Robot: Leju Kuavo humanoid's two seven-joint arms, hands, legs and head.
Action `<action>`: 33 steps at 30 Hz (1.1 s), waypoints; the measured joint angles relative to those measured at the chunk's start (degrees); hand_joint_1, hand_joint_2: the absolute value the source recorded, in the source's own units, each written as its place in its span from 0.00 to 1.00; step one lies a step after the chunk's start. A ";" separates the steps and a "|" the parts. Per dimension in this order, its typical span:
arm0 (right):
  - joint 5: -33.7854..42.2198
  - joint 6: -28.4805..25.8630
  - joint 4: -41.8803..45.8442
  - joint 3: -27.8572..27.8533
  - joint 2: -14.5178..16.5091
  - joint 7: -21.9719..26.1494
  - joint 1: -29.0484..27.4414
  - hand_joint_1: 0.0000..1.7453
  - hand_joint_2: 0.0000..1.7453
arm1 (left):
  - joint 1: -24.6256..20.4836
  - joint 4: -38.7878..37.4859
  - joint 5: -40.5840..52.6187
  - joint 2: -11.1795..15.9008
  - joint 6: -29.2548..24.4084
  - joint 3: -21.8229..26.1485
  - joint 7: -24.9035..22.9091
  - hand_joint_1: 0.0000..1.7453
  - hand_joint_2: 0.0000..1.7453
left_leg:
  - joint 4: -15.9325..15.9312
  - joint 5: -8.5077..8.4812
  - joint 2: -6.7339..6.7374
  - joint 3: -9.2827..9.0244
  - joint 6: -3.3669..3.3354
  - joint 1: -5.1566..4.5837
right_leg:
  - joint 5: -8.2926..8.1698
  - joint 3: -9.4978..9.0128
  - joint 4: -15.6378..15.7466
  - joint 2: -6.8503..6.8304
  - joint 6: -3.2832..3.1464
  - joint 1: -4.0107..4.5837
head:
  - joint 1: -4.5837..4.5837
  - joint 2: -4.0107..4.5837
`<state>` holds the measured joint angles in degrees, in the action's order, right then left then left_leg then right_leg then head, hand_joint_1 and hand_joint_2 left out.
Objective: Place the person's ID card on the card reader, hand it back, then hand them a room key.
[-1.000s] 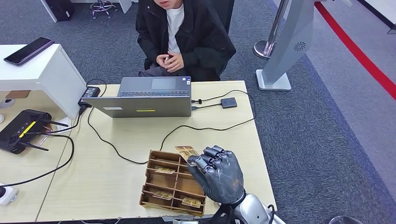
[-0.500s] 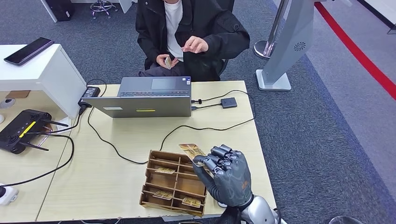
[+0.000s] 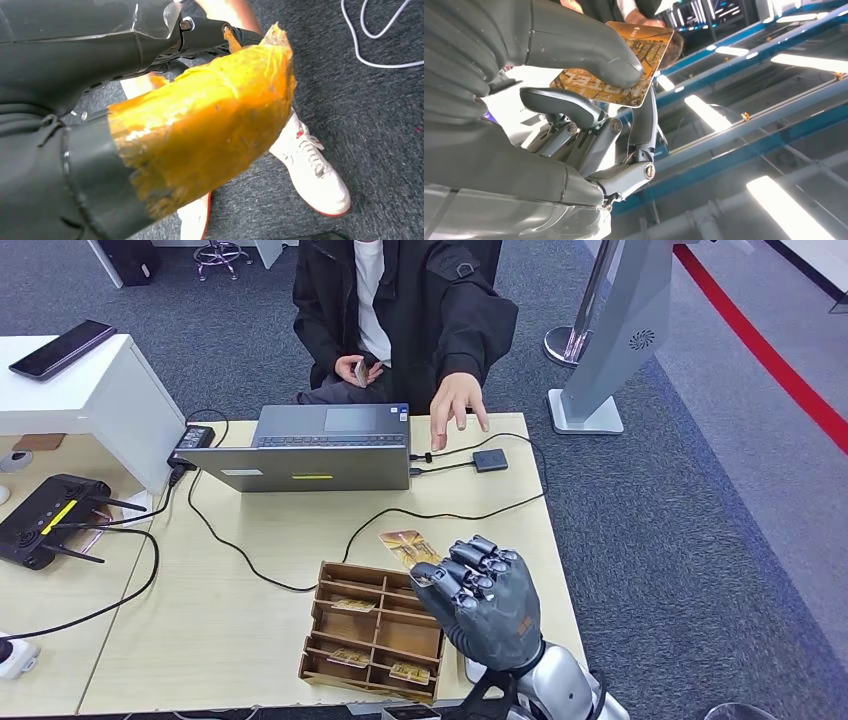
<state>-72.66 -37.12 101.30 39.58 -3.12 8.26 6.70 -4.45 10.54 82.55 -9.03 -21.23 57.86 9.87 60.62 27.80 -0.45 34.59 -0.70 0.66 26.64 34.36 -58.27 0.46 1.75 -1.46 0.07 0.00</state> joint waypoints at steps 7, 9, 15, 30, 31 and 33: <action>-2.47 0.98 -4.71 0.16 1.29 -4.50 6.48 1.00 1.00 | -0.89 0.00 1.51 0.00 0.66 -1.27 -0.72 0.00 0.00 | 0.00 -0.06 -0.01 -0.01 0.01 0.00 | -0.04 -0.02 -0.02 -0.01 0.00 0.00 | 0.00 0.00; -3.41 1.74 -6.80 0.21 1.76 -6.13 8.62 1.00 1.00 | -1.19 0.00 1.97 0.00 1.07 -1.78 -0.95 0.00 0.00 | 0.00 -0.08 -0.02 -0.01 0.03 0.00 | -0.05 -0.02 -0.03 -0.01 -0.01 0.00 | 0.00 0.00; -4.16 4.63 -12.71 0.23 2.98 -9.83 13.15 1.00 1.00 | -1.77 0.00 2.81 0.00 1.74 -2.84 -1.58 0.00 0.00 | 0.00 -0.08 -0.04 -0.01 0.04 0.00 | -0.05 -0.02 -0.04 -0.01 -0.01 0.00 | 0.01 0.00; -3.16 9.02 -21.15 -0.02 4.57 -13.58 17.32 0.99 1.00 | -2.00 0.00 3.23 -0.01 2.05 -4.03 -1.95 0.00 0.00 | 0.00 -0.08 -0.04 -0.01 0.04 0.00 | -0.04 0.00 -0.04 0.00 0.00 0.00 | 0.00 0.00; -3.09 9.36 -21.69 -0.02 4.69 -13.81 17.66 0.91 1.00 | -2.00 0.00 3.25 -0.01 2.06 -4.04 -1.98 0.00 0.00 | 0.00 -0.08 -0.04 -0.01 0.04 0.00 | -0.05 0.00 -0.04 0.00 0.00 0.00 | -0.01 0.00; -2.92 9.85 -22.75 -0.02 4.93 -14.14 18.23 0.42 1.00 | -2.00 0.00 3.26 -0.02 2.06 -4.08 -2.04 0.00 0.00 | 0.00 -0.09 -0.04 -0.01 0.04 0.00 | -0.05 0.00 -0.04 -0.01 -0.01 0.00 | -0.01 0.00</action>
<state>-75.59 -27.27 78.55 39.56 1.81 -5.89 24.93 -6.45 10.54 85.81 -9.05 -19.17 53.78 7.82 60.62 27.71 -0.49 34.58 -0.65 0.66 26.60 34.36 -58.31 0.45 1.75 -1.46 0.07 0.00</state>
